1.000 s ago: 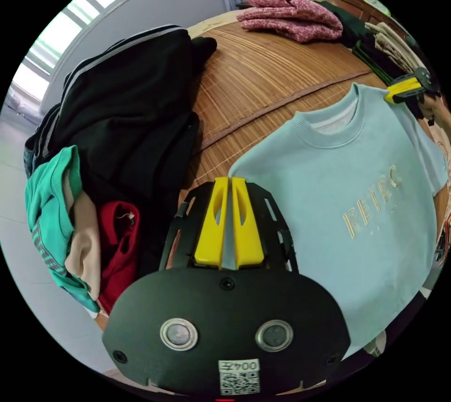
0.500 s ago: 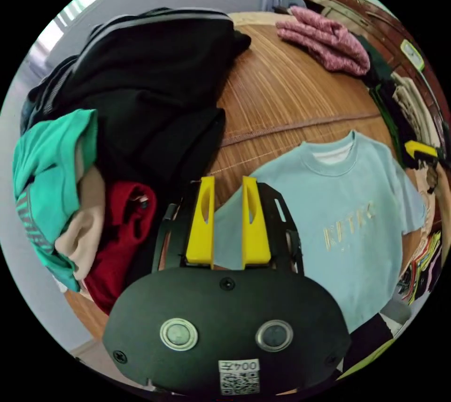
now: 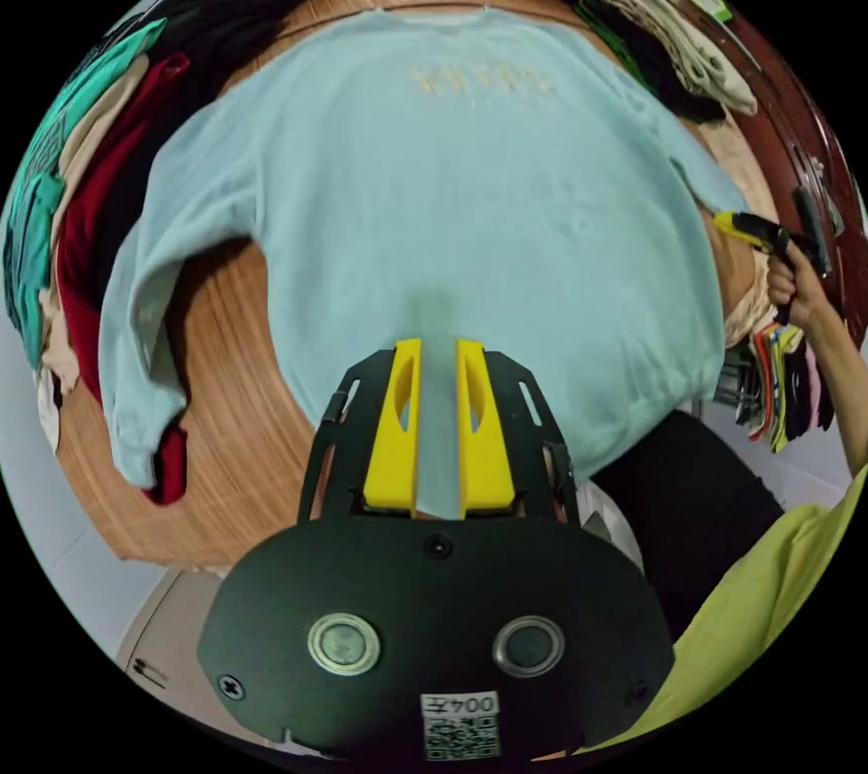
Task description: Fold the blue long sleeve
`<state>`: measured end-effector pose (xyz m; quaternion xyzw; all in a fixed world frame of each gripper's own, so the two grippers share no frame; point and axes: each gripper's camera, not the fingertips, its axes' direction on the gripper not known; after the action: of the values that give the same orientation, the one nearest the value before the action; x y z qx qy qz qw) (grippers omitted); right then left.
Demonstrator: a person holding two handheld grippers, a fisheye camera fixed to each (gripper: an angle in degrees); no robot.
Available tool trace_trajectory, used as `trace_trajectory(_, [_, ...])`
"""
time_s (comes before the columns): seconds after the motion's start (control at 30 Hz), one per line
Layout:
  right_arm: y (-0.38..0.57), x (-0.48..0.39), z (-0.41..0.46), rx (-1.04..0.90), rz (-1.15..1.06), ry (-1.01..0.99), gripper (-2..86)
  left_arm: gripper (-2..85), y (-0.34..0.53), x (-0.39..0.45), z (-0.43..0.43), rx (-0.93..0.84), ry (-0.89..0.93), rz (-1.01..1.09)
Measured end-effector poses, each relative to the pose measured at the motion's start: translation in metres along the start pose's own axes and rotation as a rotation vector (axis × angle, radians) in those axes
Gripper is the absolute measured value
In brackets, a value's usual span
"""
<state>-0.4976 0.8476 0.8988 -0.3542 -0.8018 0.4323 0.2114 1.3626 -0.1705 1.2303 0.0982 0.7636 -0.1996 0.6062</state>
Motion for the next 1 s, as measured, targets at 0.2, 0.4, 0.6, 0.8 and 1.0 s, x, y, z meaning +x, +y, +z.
trace_trajectory(0.2, [0.095, -0.025, -0.032, -0.099, -0.089, 0.143, 6.3, 7.2, 0.064, -0.019, -0.005, -0.098, -0.034, -0.011])
trace_trajectory(0.4, [0.157, 0.007, -0.050, -0.208, 0.073, 0.076, 8.2, 9.2, 0.104, -0.062, 0.000, -0.131, 0.040, -0.146])
trace_trajectory(0.6, [0.195, 0.061, -0.042, -0.181, 0.342, -0.162, 9.7, 11.7, 0.119, -0.092, 0.036, -0.169, 0.342, -0.188])
trace_trajectory(0.8, [0.206, 0.072, -0.031, -0.223, 0.388, -0.195, 5.2, 11.5, 0.113, -0.104, 0.052, -0.154, 0.541, -0.222])
trace_trajectory(1.0, [0.204, -0.016, -0.079, -0.229, 0.056, 0.160, 4.4, 1.3, 0.099, -0.104, 0.053, -0.215, 0.401, -0.239])
